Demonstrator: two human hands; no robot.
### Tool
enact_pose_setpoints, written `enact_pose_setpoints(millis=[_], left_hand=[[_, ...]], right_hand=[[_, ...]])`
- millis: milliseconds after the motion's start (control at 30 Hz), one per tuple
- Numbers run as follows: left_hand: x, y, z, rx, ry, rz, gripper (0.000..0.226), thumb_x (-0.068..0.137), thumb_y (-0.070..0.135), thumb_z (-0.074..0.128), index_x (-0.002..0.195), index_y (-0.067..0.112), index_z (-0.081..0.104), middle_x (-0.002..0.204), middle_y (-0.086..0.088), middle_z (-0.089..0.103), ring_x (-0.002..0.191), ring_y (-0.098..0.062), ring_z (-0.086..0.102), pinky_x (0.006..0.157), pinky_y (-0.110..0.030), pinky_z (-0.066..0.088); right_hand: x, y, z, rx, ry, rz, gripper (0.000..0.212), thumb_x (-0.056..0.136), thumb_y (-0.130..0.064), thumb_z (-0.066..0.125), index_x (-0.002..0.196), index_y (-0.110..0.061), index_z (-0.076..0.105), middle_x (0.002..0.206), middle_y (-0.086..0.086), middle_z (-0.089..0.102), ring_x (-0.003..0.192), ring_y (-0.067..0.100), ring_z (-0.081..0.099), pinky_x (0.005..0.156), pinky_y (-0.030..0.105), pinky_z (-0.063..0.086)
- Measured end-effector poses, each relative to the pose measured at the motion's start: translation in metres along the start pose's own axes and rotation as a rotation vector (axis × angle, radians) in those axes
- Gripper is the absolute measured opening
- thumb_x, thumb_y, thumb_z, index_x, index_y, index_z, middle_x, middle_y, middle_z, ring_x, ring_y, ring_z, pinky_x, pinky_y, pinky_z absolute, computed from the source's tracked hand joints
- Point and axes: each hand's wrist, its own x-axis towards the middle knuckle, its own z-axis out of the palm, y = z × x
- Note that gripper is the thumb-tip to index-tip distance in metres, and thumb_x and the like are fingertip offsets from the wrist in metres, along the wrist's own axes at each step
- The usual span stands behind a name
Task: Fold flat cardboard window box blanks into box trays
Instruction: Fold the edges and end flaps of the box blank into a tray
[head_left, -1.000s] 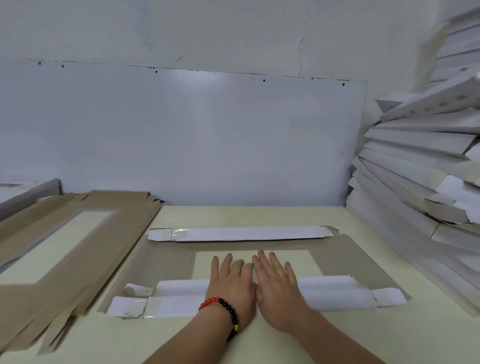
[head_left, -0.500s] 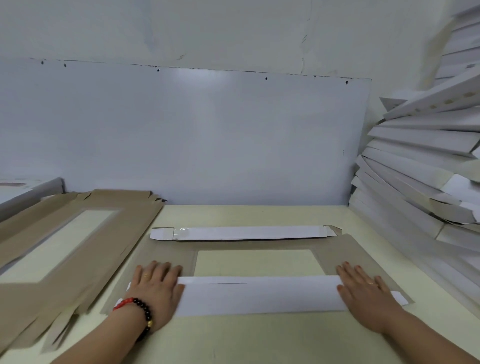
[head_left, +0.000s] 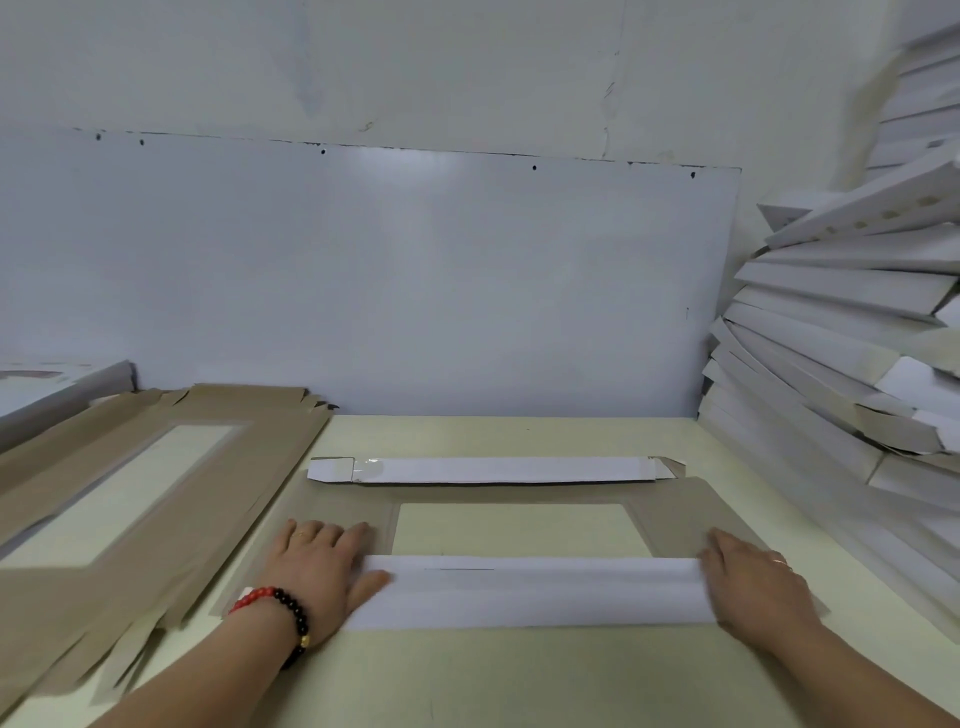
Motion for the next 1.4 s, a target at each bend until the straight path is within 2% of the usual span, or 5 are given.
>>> enact_pose_setpoints(millis=[200,400,700,1200,1400], left_hand=[[0.010,0.032,-0.026,-0.065,-0.153,0.131,0.104,0.056,0.092,0.046,0.144,0.038,0.030,0.129,0.011,0.048,0.123,-0.015,0.043,0.106,-0.034,0.022],[0.009,0.068,-0.059,-0.033,-0.362,0.148,0.070,0.053,0.073,0.068,0.110,0.036,0.052,0.089,0.015,0.052,0.089,-0.017,0.044,0.078,-0.032,0.028],[-0.011,0.102,-0.059,0.111,-0.035,0.286,0.028,0.078,0.036,0.061,0.094,0.026,0.040,0.075,0.008,0.047,0.076,-0.020,0.049,0.084,-0.035,0.029],[-0.027,0.140,-0.023,0.098,0.023,0.417,0.042,0.101,0.037,0.029,0.134,0.013,0.038,0.135,-0.012,0.044,0.125,-0.033,0.037,0.103,-0.044,0.029],[-0.015,0.149,-0.007,-0.002,-0.054,0.346,0.066,0.097,0.033,0.028,0.154,0.015,0.000,0.162,-0.003,-0.005,0.147,-0.029,-0.015,0.117,-0.049,-0.012]], right_hand=[[0.011,-0.021,-0.029,0.267,-0.107,-0.062,0.089,0.077,-0.073,0.056,0.149,-0.034,0.023,0.113,-0.014,0.056,0.121,0.014,0.051,0.102,0.036,0.028],[0.001,-0.040,-0.034,0.077,-0.306,-0.286,0.097,0.066,-0.074,0.067,0.148,-0.040,0.027,0.143,-0.012,0.045,0.135,0.019,0.034,0.110,0.036,0.026],[-0.028,-0.079,-0.043,-0.076,-0.055,-0.550,0.075,0.068,-0.070,0.061,0.135,-0.040,0.046,0.124,-0.014,0.059,0.118,0.009,0.051,0.115,0.034,0.011],[-0.068,-0.117,0.011,-0.103,0.127,-0.707,0.046,0.100,-0.040,0.029,0.143,-0.029,0.041,0.136,-0.006,0.049,0.123,0.018,0.046,0.110,0.035,0.028],[-0.063,-0.140,0.030,-0.038,-0.125,-0.588,0.059,0.104,-0.041,0.015,0.155,-0.019,-0.004,0.162,-0.004,-0.014,0.147,0.014,-0.016,0.117,0.043,-0.011]])
